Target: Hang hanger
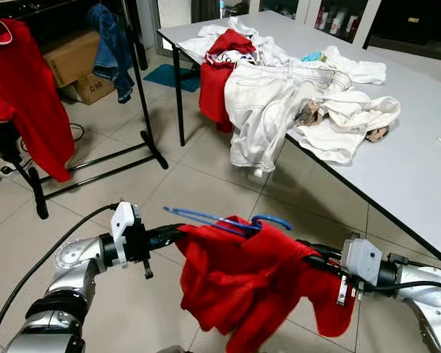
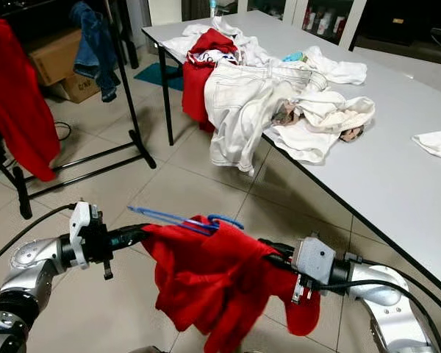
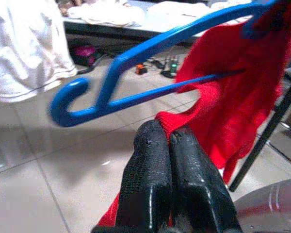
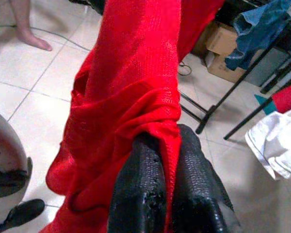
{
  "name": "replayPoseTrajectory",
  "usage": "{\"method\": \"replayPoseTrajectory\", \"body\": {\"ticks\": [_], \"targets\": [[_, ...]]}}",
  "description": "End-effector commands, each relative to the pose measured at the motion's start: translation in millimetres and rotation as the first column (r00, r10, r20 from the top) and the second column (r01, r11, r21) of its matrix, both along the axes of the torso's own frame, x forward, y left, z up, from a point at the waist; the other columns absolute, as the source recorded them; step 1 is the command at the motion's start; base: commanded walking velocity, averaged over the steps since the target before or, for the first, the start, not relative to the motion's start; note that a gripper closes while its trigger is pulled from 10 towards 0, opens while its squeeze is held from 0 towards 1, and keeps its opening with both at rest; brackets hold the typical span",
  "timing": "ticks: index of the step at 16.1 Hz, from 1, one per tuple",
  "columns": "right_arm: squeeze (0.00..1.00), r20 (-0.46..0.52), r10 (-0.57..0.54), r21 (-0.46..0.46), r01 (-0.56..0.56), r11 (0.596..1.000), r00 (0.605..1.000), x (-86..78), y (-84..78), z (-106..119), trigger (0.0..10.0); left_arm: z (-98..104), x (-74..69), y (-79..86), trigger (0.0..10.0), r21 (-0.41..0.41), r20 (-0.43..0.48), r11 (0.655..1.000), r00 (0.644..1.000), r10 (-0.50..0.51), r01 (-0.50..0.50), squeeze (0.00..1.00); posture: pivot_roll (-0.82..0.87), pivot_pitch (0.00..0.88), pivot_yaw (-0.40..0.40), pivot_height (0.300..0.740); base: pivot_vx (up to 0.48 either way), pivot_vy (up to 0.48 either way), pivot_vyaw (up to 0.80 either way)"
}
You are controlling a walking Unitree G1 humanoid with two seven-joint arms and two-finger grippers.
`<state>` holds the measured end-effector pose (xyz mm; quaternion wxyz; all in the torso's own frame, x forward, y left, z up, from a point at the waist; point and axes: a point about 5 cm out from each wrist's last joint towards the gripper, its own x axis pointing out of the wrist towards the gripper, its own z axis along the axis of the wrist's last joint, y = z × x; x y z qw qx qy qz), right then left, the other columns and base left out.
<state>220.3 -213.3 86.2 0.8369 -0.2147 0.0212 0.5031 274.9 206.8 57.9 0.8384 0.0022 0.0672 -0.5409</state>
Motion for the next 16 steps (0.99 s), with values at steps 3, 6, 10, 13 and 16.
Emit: {"method": "replayPoseTrajectory", "body": {"ticks": [3, 6, 10, 13, 16], "targets": [[0.00, 0.047, -0.047, 0.065, 0.043, 0.997, 0.998, 4.8, -9.1, 5, 0.0, -1, -6.8, 11.1, 0.0, -0.002, -0.016, 1.000, 1.000, 0.013, -0.013, 0.00, -0.07, 0.000, 0.011, 0.740, 0.000, 0.000, 0.00], [0.00, 0.031, -0.102, 0.189, 0.094, 0.978, 0.994, 12.3, -13.6, 17, 0.0, -5, -11.5, 14.8, 0.0, 0.010, -0.036, 1.000, 0.999, 0.018, -0.018, 0.00, -0.06, 0.000, 0.009, 0.740, 0.000, 0.000, 0.00], [0.00, -0.031, -0.014, 0.185, 0.019, 0.982, 0.999, 1.4, -15.6, 16, 0.0, -9, -13.9, 12.1, 0.0, 0.006, -0.052, 1.000, 0.999, 0.017, -0.016, 0.00, -0.06, 0.000, 0.001, 0.740, 0.000, 0.000, 0.00], [0.00, -0.028, 0.032, 0.135, -0.028, 0.990, 0.999, -3.8, -15.0, 13, 0.0, -7, -11.7, 9.3, 0.0, 0.004, -0.042, 1.000, 0.999, 0.013, -0.013, 0.00, -0.06, 0.000, -0.002, 0.740, 0.000, 0.000, 0.00], [0.00, -0.024, 0.058, 0.144, -0.054, 0.988, 0.998, -5.3, -11.2, 13, 0.0, -1, -7.7, 7.7, 0.0, 0.002, -0.024, 1.000, 1.000, 0.001, -0.001, 0.00, -0.06, 0.000, -0.001, 0.740, 0.000, 0.000, 0.00]]}}
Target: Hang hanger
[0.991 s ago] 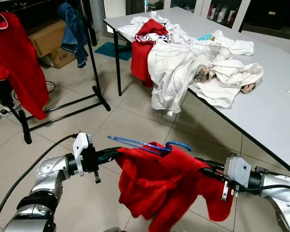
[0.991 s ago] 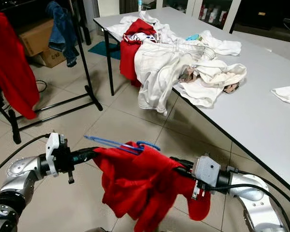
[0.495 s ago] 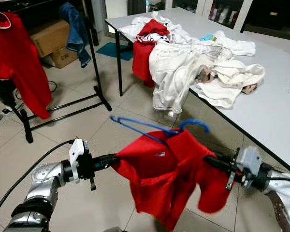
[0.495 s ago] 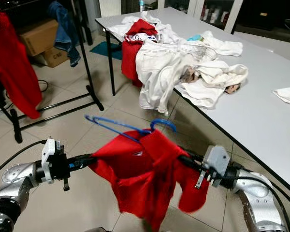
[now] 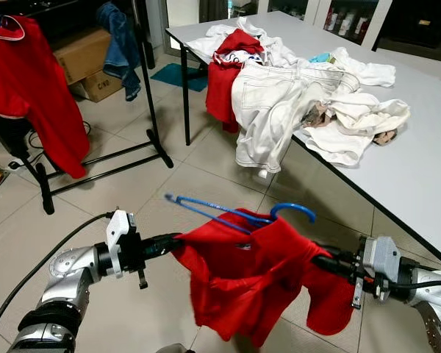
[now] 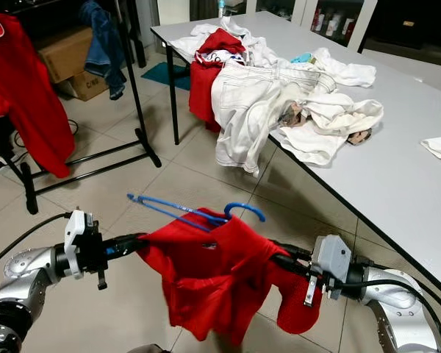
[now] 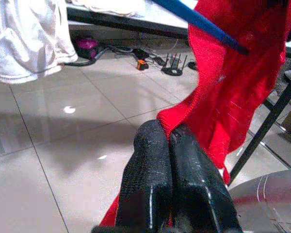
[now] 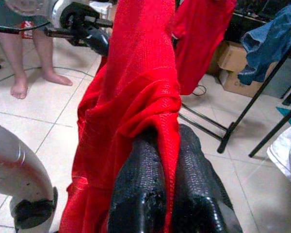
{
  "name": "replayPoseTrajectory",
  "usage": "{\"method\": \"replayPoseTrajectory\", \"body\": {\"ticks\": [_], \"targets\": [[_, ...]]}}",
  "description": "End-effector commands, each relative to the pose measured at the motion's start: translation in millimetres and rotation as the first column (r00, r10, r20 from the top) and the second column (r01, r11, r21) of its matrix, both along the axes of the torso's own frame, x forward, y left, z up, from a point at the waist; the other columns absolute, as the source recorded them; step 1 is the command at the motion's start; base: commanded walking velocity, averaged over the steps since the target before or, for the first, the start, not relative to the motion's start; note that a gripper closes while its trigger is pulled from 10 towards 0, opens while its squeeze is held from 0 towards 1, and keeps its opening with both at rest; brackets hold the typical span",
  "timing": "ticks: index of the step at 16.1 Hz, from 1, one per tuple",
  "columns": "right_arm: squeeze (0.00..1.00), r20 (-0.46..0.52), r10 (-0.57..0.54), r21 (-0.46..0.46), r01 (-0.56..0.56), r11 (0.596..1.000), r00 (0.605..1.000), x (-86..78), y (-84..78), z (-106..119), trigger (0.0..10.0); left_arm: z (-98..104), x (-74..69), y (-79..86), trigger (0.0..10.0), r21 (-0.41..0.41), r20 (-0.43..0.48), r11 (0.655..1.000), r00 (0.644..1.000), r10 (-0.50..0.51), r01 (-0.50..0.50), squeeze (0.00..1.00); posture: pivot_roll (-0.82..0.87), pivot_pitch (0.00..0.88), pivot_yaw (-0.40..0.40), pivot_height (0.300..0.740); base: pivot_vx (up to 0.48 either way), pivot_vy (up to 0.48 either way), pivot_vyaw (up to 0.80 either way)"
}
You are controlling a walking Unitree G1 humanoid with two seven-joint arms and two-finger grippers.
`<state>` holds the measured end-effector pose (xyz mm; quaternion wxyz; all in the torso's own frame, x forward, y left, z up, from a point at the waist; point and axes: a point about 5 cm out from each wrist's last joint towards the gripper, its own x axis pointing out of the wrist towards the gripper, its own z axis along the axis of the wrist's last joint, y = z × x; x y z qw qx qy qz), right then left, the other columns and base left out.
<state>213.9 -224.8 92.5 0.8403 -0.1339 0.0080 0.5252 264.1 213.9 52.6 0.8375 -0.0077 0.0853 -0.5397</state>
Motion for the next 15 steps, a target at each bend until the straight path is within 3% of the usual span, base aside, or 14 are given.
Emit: {"method": "replayPoseTrajectory", "body": {"ticks": [1, 4, 9, 15], "targets": [[0.00, 0.052, 0.015, 0.011, -0.015, 1.000, 0.999, 1.2, -0.4, 8, 0.0, 7, 3.9, 3.2, 0.0, 0.003, 0.022, 1.000, 1.000, -0.003, 0.003, 0.00, -0.05, 0.000, -0.002, 0.740, 0.000, 0.000, 0.00], [0.00, 0.079, -0.010, 0.102, 0.002, 0.995, 0.997, 2.9, -0.7, 19, 0.0, 14, 6.8, 23.7, 0.0, 0.035, 0.014, 0.998, 0.999, 0.053, -0.053, 0.00, -0.05, 0.000, -0.001, 0.740, 0.000, 0.000, 0.00], [0.00, 0.052, 0.138, -0.027, -0.137, 0.990, 0.989, -14.4, 11.9, 3, 0.0, 19, 12.1, 29.3, 0.0, 0.055, 0.022, 0.995, 0.997, 0.077, -0.078, 0.00, -0.05, 0.000, 0.000, 0.740, 0.000, 0.000, 0.00], [0.00, 0.094, 0.129, -0.216, -0.107, 0.971, 0.987, -8.5, 10.2, -7, 0.0, 36, 26.8, 22.1, 0.0, 0.056, 0.070, 0.998, 0.997, 0.018, -0.022, 0.00, -0.06, 0.000, 0.005, 0.740, 0.000, 0.000, 0.00]]}}
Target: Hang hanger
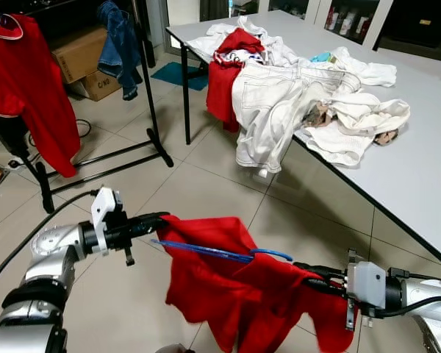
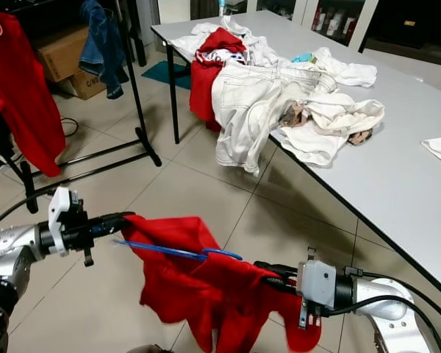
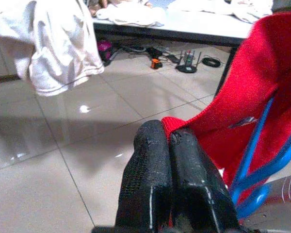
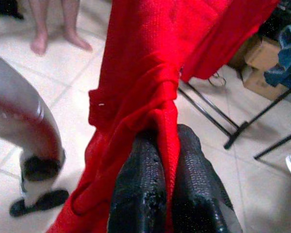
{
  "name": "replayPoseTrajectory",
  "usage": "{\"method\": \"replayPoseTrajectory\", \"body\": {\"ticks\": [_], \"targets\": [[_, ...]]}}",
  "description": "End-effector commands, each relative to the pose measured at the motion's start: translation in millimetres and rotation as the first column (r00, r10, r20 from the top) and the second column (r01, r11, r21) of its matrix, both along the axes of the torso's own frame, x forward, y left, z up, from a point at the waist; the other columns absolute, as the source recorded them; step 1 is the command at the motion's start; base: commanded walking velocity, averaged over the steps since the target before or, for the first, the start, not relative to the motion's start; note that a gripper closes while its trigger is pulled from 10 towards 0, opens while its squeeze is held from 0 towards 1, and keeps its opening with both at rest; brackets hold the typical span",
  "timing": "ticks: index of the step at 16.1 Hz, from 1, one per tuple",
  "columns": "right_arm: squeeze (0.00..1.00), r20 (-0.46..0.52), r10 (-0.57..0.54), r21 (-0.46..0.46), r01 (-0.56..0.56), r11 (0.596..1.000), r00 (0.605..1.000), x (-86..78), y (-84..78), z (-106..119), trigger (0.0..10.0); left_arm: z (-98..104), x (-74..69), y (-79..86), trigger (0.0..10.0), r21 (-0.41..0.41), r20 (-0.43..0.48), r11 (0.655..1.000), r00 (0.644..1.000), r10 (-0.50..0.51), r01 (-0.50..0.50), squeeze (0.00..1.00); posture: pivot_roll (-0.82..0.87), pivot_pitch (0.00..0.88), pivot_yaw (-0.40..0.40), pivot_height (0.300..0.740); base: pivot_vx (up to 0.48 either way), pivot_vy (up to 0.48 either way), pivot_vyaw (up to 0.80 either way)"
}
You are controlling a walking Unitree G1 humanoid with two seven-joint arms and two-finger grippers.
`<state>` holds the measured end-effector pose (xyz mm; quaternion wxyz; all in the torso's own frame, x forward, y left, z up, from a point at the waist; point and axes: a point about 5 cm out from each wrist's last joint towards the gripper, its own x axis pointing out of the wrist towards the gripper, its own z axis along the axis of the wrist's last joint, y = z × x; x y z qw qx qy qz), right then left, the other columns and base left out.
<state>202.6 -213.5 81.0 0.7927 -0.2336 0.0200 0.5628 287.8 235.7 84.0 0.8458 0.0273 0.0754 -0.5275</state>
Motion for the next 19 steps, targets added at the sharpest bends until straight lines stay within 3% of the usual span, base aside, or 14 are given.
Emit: {"method": "replayPoseTrajectory", "body": {"ticks": [1, 5, 6, 12, 15, 19], "targets": [[0.00, 0.040, -0.006, -0.039, 0.008, 0.999, 0.999, 5.3, -0.9, 3, 0.0, 7, 4.7, -2.7, 0.0, 0.004, 0.019, 1.000, 0.999, -0.026, 0.026, 0.00, -0.06, 0.000, 0.006, 0.740, 0.000, 0.000, 0.00], [0.00, 0.073, -0.011, -0.169, 0.023, 0.985, 0.997, 9.1, 1.3, -4, 0.0, 9, 5.9, -10.2, 0.0, -0.004, 0.027, 0.997, 0.997, -0.076, 0.076, 0.00, -0.06, 0.000, 0.008, 0.740, 0.000, 0.000, 0.00], [0.00, 0.073, -0.023, -0.238, 0.040, 0.971, 0.997, 12.7, 2.6, -8, 0.0, 9, 6.7, -13.4, 0.0, -0.003, 0.029, 0.996, 0.995, -0.094, 0.094, 0.00, -0.07, 0.000, 0.011, 0.740, 0.000, 0.000, 0.00], [0.00, 0.015, -0.067, -0.340, 0.068, 0.938, 0.998, 23.8, 13.6, -9, 0.0, 4, 7.3, -24.9, 0.0, 0.005, 0.022, 0.991, 0.991, -0.133, 0.133, 0.00, -0.08, 0.000, 0.020, 0.740, 0.000, 0.000, 0.00], [0.00, -0.044, -0.177, -0.335, 0.153, 0.930, 0.983, 34.9, 20.8, -10, 0.0, 4, 10.5, -37.7, 0.0, -0.003, 0.032, 0.988, 0.988, -0.154, 0.155, 0.00, -0.08, 0.000, 0.020, 0.740, 0.000, 0.000, 0.00], [0.00, -0.199, -0.309, -0.220, 0.264, 0.939, 0.930, 43.1, 31.9, -7, 0.0, 6, 16.2, -56.6, 0.0, -0.034, 0.069, 0.987, 0.986, -0.153, 0.156, 0.00, -0.08, 0.000, 0.023, 0.740, 0.000, 0.000, 0.00]]}}
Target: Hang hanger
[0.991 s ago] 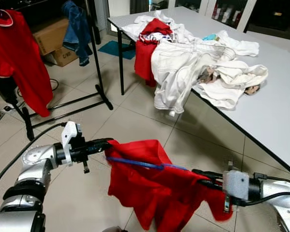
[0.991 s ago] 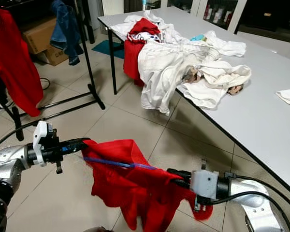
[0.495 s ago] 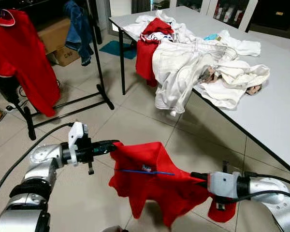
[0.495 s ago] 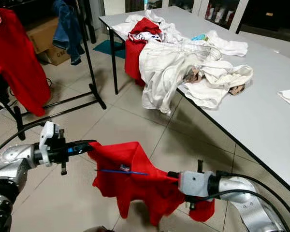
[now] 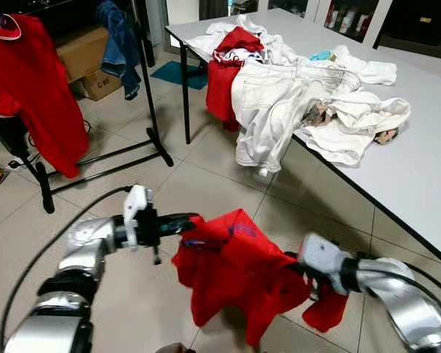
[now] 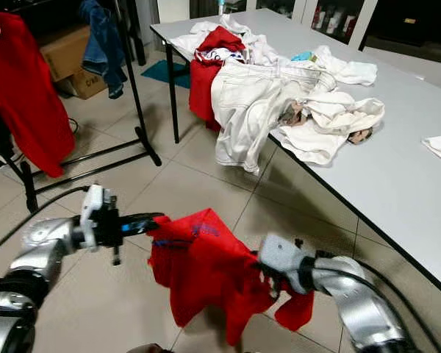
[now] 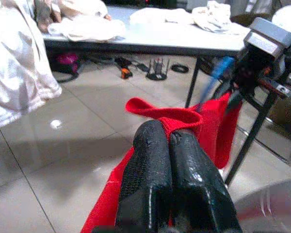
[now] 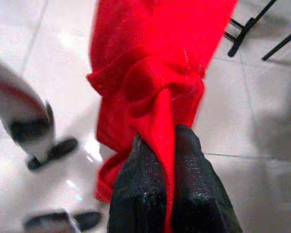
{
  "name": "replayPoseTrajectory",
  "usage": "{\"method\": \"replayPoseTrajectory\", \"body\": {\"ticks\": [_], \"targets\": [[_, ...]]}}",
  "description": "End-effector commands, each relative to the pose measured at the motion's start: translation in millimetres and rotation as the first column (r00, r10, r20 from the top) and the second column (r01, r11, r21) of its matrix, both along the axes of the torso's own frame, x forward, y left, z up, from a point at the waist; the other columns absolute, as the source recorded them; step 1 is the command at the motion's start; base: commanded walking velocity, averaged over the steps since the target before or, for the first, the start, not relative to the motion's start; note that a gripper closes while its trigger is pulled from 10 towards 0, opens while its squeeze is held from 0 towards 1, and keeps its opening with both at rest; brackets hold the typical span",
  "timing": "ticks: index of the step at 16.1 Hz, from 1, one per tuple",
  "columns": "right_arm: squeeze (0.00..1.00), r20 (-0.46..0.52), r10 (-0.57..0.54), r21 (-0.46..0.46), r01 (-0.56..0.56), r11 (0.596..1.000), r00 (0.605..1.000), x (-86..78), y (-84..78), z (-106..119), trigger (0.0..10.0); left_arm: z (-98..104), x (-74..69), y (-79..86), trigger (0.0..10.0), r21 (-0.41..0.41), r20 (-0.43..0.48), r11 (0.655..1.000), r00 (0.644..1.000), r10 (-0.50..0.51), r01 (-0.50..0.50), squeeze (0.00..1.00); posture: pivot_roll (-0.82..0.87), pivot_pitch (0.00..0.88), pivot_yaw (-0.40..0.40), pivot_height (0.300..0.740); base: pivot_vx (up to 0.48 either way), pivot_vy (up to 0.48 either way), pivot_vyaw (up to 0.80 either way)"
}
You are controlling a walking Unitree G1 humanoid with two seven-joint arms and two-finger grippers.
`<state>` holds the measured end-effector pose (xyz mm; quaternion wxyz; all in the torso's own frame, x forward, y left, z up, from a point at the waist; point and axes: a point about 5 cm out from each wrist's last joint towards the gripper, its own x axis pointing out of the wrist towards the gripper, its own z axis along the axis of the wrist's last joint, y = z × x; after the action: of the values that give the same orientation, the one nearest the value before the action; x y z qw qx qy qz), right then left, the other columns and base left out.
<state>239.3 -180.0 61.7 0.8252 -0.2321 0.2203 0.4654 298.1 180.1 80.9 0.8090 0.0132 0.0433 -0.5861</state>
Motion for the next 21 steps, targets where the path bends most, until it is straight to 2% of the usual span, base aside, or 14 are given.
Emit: {"method": "replayPoseTrajectory", "body": {"ticks": [1, 2, 4, 5, 7, 9, 10, 13, 18, 21], "targets": [[0.00, 0.007, -0.045, 0.066, 0.044, 0.997, 0.999, 7.6, 0.6, 13, 0.0, 11, 7.9, -6.8, 0.0, 0.002, 0.056, 1.000, 0.998, -0.009, 0.009, 0.00, -0.08, 0.000, 0.025, 0.740, 0.000, 0.000, 0.00], [0.00, -0.024, -0.085, 0.121, 0.087, 0.989, 0.996, 9.8, 1.6, 14, 0.0, 12, 9.1, -10.4, 0.0, -0.011, 0.069, 1.000, 0.998, -0.004, 0.005, 0.00, -0.08, 0.000, 0.025, 0.740, 0.000, 0.000, 0.00], [0.00, -0.044, -0.087, 0.144, 0.092, 0.985, 0.995, 9.7, 0.4, 15, 0.0, 12, 9.3, -12.7, 0.0, -0.018, 0.072, 1.000, 0.997, -0.004, 0.006, 0.00, -0.08, 0.000, 0.025, 0.740, 0.000, 0.000, 0.00], [0.00, -0.049, -0.019, 0.127, 0.025, 0.992, 0.999, 1.5, -4.5, 16, 0.0, 11, 7.8, -8.8, 0.0, -0.007, 0.066, 1.000, 0.998, -0.001, 0.002, 0.00, -0.08, 0.000, 0.024, 0.740, 0.000, 0.000, 0.00], [0.00, -0.061, 0.032, 0.159, -0.022, 0.987, 0.998, -5.4, -5.9, 21, 0.0, 10, 6.9, -3.3, 0.0, 0.008, 0.063, 1.000, 0.998, 0.010, -0.010, 0.00, -0.08, 0.000, 0.024, 0.740, 0.000, 0.000, 0.00], [0.00, -0.024, 0.168, 0.264, -0.156, 0.952, 0.986, -17.8, -9.1, 41, 0.0, 9, 5.1, 7.6, 0.0, 0.032, 0.058, 0.999, 0.998, 0.030, -0.032, 0.00, -0.07, 0.000, 0.022, 0.740, 0.000, 0.000, 0.00], [0.00, -0.018, 0.243, 0.332, -0.224, 0.916, 0.970, -26.6, -9.3, 51, 0.0, 8, 3.9, 11.3, 0.0, 0.039, 0.055, 0.999, 0.998, 0.035, -0.037, 0.00, -0.07, 0.000, 0.020, 0.740, 0.000, 0.000, 0.00], [0.00, -0.031, 0.357, 0.437, -0.309, 0.845, 0.934, -40.5, -10.9, 64, 0.0, 6, 1.3, 14.6, 0.0, 0.048, 0.045, 0.998, 0.998, 0.042, -0.044, 0.00, -0.07, 0.000, 0.014, 0.740, 0.000, 0.000, 0.00], [0.00, -0.033, 0.353, 0.460, -0.300, 0.836, 0.935, -41.5, -21.3, 70, 0.0, -2, -4.4, 19.1, 0.0, 0.063, 0.021, 0.997, 0.998, 0.053, -0.054, 0.00, -0.06, 0.000, 0.006, 0.740, 0.000, 0.000, 0.00], [0.00, -0.019, 0.327, 0.318, -0.304, 0.898, 0.945, -36.4, -27.1, 59, 0.0, -3, -6.6, 21.7, 0.0, 0.078, 0.020, 0.996, 0.999, 0.049, -0.050, 0.00, -0.06, 0.000, 0.004, 0.740, 0.000, 0.000, 0.00]]}}
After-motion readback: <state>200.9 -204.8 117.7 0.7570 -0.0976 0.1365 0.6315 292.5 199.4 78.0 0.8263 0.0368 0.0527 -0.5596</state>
